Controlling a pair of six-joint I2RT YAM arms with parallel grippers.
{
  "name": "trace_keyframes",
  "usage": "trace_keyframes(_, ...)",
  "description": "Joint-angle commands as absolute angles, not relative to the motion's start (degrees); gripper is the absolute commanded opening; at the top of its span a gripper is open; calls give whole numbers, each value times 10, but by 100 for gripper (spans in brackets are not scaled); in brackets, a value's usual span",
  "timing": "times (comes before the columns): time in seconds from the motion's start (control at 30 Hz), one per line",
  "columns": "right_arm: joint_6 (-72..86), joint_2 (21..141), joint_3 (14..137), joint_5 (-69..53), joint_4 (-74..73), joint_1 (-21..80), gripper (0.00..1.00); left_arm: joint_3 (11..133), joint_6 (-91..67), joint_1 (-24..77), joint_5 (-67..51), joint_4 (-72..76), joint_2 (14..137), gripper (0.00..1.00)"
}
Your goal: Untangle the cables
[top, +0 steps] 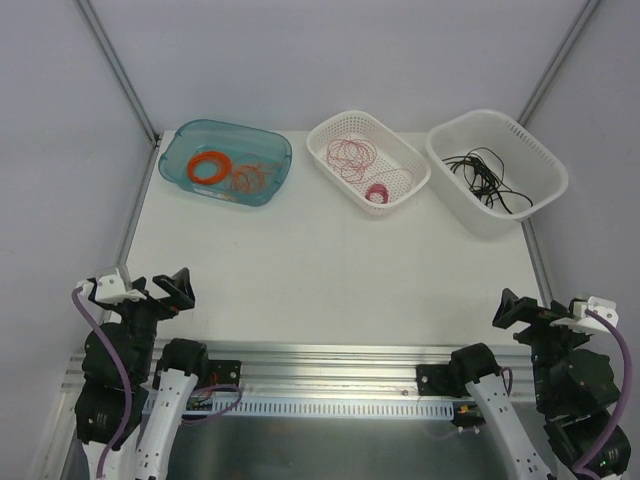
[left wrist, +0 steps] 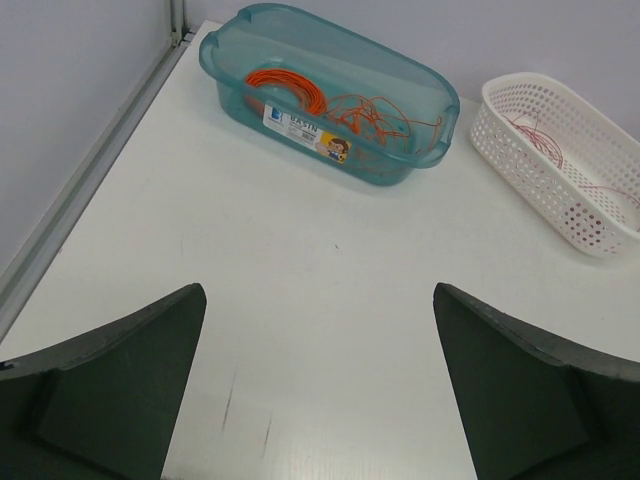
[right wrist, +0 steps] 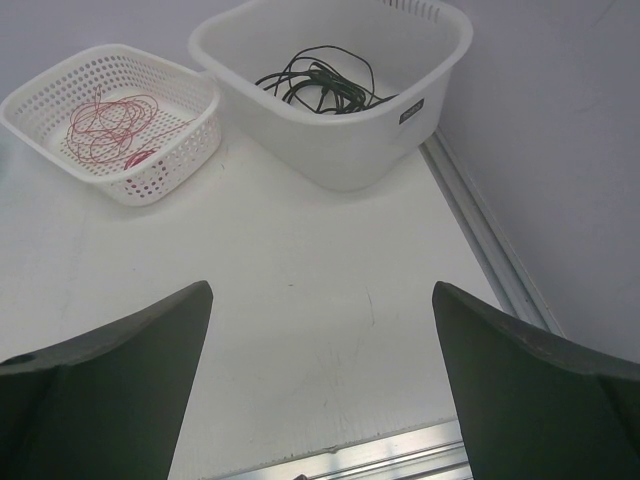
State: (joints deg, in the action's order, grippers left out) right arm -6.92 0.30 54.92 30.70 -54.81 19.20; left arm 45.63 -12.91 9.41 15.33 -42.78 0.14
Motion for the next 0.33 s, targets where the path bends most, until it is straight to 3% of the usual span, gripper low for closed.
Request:
trace_keyframes(0.0,-74,-25,551,316,-537,190,97,449,-149,96,167,-415,-88,99)
trace_keyframes(0.3,-70,-20,552,303,-533,190,97,441,-154,96,171,-410,-84,99)
